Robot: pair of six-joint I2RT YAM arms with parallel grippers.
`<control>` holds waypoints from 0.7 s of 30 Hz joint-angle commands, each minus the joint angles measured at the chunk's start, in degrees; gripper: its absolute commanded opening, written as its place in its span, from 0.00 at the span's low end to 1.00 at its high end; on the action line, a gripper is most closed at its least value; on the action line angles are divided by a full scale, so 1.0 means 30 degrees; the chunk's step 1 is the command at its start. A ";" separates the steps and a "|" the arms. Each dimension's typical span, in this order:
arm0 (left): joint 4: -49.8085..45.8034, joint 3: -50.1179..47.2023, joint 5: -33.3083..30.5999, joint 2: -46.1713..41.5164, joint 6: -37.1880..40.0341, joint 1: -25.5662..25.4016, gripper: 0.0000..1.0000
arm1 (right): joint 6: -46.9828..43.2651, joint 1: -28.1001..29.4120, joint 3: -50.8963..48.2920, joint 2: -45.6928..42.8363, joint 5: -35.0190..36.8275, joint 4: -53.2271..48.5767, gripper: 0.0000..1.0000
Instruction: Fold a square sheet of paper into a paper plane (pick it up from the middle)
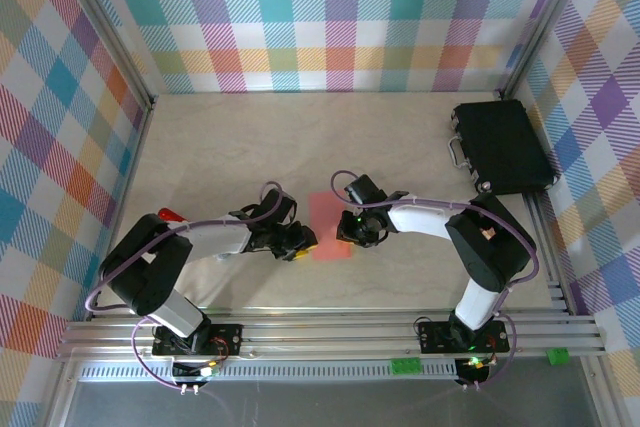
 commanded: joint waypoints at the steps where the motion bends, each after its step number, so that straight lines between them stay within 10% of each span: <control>1: 0.0327 0.0417 0.0967 0.0668 0.0526 -0.0296 0.30 | 0.0034 0.0104 -0.0691 0.0991 -0.0041 -0.0902 0.19; 21: 0.4402 0.0500 0.2884 0.1187 -0.0080 0.0515 0.28 | -0.0395 0.0100 -0.0425 0.0751 0.0411 -0.1237 0.19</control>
